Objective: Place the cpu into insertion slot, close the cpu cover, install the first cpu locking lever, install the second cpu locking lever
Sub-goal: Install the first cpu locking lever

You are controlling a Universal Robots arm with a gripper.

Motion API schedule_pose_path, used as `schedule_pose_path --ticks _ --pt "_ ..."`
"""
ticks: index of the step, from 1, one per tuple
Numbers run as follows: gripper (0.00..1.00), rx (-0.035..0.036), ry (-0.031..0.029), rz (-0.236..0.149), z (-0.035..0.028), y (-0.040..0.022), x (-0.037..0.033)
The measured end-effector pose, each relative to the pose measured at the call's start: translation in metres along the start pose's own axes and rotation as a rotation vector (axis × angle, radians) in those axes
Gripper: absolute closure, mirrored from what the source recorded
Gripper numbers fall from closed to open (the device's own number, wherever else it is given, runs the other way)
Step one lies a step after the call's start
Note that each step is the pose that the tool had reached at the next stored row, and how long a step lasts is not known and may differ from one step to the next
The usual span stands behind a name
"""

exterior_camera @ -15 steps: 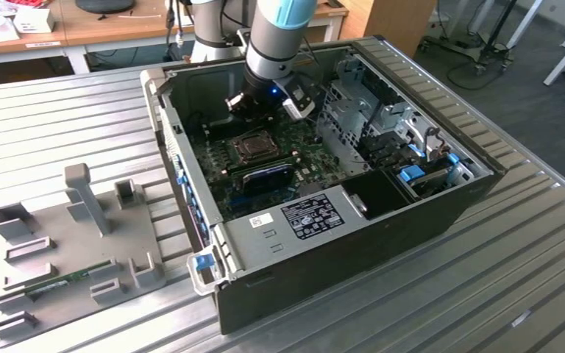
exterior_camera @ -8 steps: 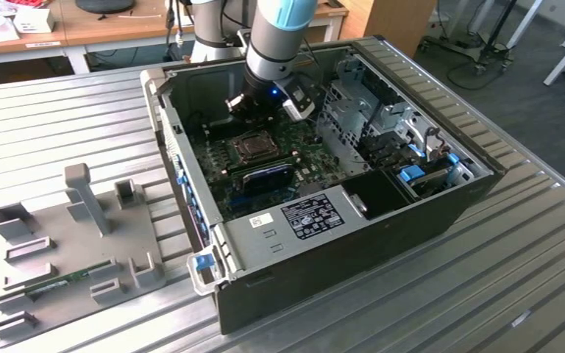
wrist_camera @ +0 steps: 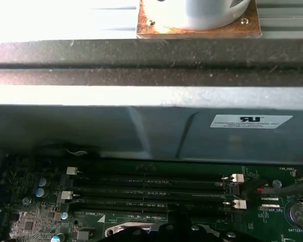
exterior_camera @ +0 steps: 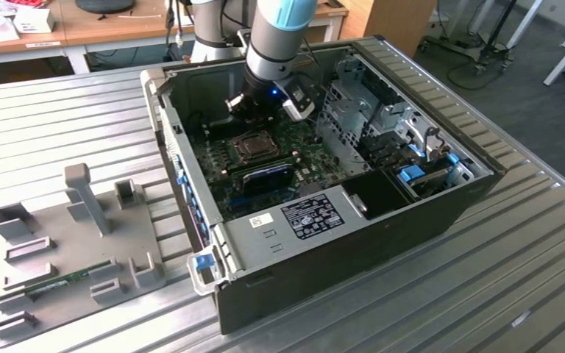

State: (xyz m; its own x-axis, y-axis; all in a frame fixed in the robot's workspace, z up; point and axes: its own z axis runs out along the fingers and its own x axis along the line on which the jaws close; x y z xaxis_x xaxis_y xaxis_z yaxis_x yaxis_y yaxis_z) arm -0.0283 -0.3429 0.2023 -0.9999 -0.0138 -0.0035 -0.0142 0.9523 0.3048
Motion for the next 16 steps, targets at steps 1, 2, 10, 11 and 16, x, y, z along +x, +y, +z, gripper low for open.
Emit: schedule_pose_path --ticks 1,2,10,11,16 --pt "0.89 0.0000 0.0000 0.000 0.0001 0.0004 0.0000" --pt "0.89 0.0001 0.0001 0.000 0.0002 0.0008 0.0000" --pt "0.89 -0.0001 0.0001 0.000 0.0010 0.0033 0.0000" --pt "0.89 -0.0008 -0.0001 0.000 0.0011 0.0034 0.0000" --pt "0.89 -0.0060 -0.0013 0.000 0.0011 0.0036 0.0000"
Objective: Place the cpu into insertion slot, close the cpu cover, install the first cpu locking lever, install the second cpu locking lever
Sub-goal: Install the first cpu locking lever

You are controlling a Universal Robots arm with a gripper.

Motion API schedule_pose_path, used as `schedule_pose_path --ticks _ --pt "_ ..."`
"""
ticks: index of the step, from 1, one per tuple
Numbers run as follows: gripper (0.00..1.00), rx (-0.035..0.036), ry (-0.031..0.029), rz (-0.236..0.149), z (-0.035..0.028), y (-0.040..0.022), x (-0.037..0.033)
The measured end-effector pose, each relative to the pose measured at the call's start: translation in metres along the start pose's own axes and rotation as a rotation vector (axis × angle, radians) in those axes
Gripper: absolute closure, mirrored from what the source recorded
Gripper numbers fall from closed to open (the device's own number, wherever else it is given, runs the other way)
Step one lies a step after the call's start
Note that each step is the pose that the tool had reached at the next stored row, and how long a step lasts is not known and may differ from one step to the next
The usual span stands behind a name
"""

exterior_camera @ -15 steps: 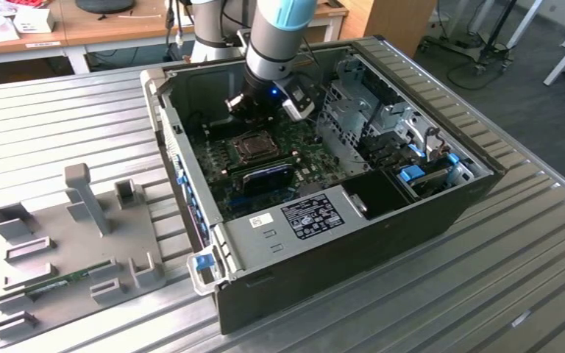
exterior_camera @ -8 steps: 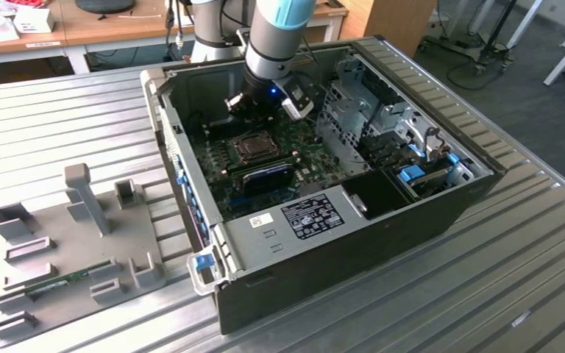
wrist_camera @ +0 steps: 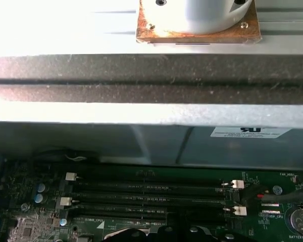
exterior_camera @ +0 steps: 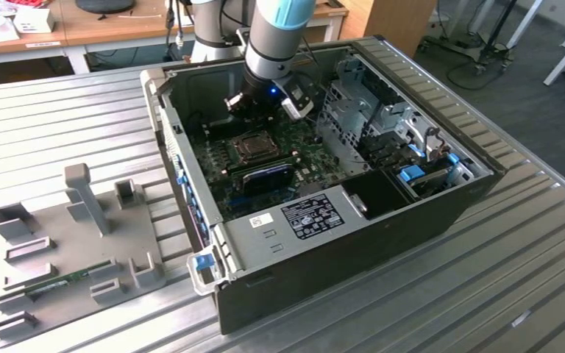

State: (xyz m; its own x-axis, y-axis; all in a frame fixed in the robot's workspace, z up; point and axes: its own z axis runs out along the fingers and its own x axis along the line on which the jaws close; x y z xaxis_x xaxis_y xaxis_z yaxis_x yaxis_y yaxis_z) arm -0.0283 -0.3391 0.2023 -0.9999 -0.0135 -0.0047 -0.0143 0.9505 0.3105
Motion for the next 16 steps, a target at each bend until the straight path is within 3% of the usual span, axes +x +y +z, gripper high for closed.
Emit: schedule_pose_path --ticks 5,16 --pt "0.89 -0.0002 -0.0022 0.007 -0.0002 -0.0009 0.0000" --pt "0.89 0.0001 -0.0156 0.048 -0.0017 -0.0066 -0.0001"
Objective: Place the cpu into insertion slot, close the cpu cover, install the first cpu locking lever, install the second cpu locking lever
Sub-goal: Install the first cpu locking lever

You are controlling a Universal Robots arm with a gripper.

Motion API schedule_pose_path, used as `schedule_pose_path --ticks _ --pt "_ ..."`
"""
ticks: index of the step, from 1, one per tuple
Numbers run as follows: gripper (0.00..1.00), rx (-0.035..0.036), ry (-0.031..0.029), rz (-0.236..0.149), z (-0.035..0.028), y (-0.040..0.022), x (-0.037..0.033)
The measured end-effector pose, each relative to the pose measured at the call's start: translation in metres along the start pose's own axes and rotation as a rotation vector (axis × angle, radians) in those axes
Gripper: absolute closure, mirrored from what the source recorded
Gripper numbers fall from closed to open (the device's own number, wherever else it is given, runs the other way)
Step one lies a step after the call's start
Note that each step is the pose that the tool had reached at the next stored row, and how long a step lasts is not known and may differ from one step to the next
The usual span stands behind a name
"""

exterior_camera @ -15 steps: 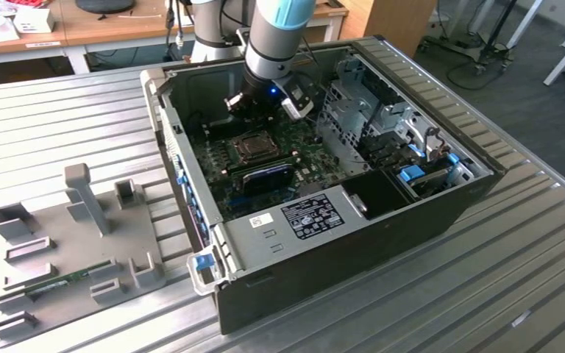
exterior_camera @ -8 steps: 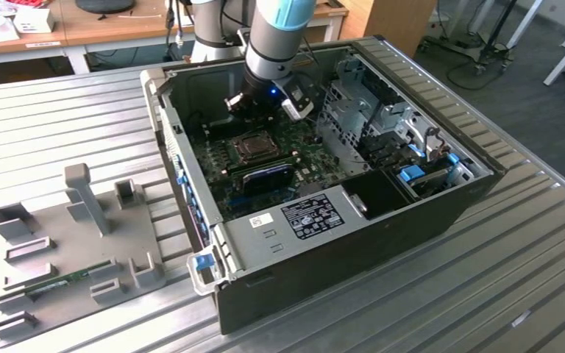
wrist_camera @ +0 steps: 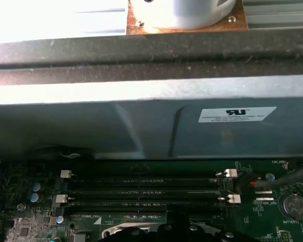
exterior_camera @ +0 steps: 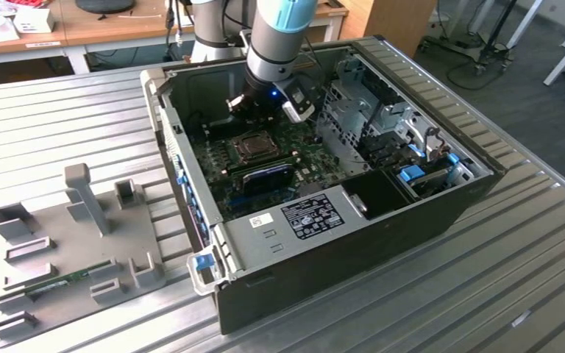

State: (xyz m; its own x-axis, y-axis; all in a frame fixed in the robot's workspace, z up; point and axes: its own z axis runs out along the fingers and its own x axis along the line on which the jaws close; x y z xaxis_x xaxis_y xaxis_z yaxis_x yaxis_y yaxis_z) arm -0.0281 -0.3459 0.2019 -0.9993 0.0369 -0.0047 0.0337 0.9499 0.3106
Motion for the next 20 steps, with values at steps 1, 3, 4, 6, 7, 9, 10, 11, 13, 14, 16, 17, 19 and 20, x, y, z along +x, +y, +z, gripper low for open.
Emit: schedule_pose_path --ticks 1,3,4,6,7,9,10,11,13,14,16,17,19,20 --pt "0.89 0.0000 -0.0008 0.002 0.0000 0.0000 -0.0001" --pt "0.89 0.0001 -0.0015 0.005 0.0000 -0.0001 -0.0001" --pt "0.89 0.0000 -0.0016 0.005 0.0000 -0.0001 -0.0001" --pt "0.89 -0.0012 -0.0020 0.005 -0.0001 -0.0002 0.0000" --pt "0.89 -0.0052 -0.0026 0.005 -0.0001 -0.0002 0.0001" --pt "0.89 -0.0110 -0.0029 0.005 -0.0004 0.0000 0.0000" --pt "0.89 -0.0121 -0.0030 0.005 -0.0007 0.0001 0.0000" --pt "0.89 -0.0124 -0.0029 0.005 -0.0010 0.0002 0.0000" --pt "0.89 -0.0126 -0.0029 0.005 -0.0018 0.0005 0.0000" --pt "0.89 -0.0126 -0.0030 0.005 -0.0023 0.0007 0.0000" --pt "0.89 -0.0127 -0.0030 0.005 -0.0041 0.0012 0.0000" --pt "0.89 -0.0128 -0.0031 0.005 -0.0053 0.0017 -0.0001" --pt "0.89 -0.0127 -0.0031 0.005 -0.0076 0.0024 -0.0001" --pt "0.89 -0.0126 -0.0030 0.005 -0.0086 0.0027 -0.0001"
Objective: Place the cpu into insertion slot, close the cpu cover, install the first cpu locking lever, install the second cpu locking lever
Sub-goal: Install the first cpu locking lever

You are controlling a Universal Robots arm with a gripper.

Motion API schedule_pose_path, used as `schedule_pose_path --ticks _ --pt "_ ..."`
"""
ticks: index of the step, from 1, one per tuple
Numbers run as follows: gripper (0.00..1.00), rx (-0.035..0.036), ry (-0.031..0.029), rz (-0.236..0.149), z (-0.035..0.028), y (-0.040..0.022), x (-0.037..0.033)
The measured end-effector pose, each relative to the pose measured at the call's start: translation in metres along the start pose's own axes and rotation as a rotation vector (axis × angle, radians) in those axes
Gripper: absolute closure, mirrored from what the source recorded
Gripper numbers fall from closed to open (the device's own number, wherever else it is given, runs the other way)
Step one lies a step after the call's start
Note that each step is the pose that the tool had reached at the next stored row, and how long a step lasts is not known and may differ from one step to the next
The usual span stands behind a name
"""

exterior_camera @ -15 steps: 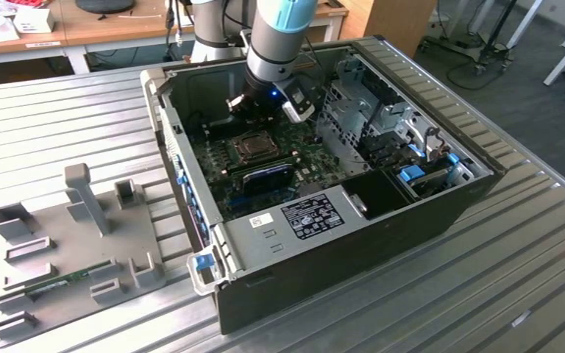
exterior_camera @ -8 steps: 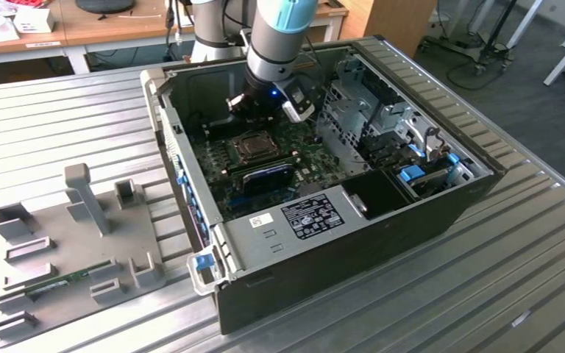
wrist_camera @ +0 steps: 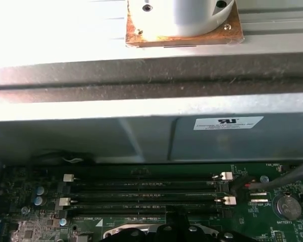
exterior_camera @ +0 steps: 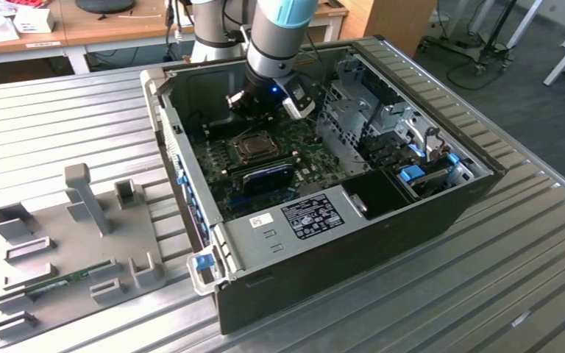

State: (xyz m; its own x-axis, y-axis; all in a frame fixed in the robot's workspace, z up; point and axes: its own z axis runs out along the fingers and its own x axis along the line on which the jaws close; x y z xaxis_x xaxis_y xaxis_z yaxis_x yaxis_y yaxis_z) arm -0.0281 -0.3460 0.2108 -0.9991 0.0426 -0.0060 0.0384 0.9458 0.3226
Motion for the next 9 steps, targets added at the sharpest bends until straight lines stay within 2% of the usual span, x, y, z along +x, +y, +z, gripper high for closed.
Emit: schedule_pose_path --ticks 5,9 --pt "0.89 0.0000 0.0000 0.000 -0.0039 0.0013 0.0000" --pt "0.89 -0.0002 -0.0009 0.000 -0.0041 0.0014 0.0008"
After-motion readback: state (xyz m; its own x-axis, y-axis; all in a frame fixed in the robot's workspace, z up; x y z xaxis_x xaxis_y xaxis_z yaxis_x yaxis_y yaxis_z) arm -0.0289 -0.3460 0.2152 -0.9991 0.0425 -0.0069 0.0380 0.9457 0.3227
